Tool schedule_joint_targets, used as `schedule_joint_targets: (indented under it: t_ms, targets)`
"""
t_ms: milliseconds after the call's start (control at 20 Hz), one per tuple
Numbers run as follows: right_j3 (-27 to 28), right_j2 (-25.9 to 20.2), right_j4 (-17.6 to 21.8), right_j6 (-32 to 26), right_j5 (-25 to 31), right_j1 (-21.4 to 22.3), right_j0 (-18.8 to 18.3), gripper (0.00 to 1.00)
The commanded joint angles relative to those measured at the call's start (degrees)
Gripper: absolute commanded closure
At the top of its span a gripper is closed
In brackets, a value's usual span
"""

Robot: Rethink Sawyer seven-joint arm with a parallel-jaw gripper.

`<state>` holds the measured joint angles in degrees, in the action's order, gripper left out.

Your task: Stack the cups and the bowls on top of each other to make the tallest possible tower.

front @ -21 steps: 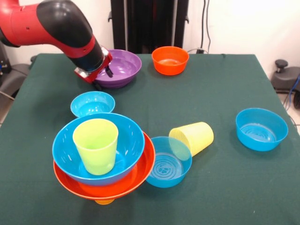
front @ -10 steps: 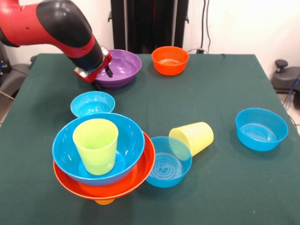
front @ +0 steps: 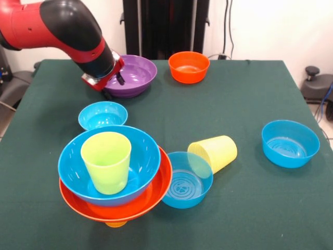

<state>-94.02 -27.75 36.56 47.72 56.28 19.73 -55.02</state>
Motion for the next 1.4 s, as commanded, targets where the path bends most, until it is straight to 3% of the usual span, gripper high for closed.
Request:
schedule_joint_targets:
  t_ms: [50, 250, 750, 800, 1400]
  targets:
    - [-2.19, -0.48, 3.37, 0.38, -6.24, 2.14, 1.29, 0.00]
    - [-2.16, 1.16, 4.76, -1.06, -4.00, 2.57, 1.27, 0.00]
    - [-2.26, -0.57, 3.34, -0.28, -7.36, 0.83, 0.12, 0.00]
    - [-1.54, 0.81, 3.92, 0.58, -5.41, 1.32, 1.43, 0.00]
    - [-0.22, 1.47, 6.09, -1.00, -7.35, -1.81, 0.93, 0.00]
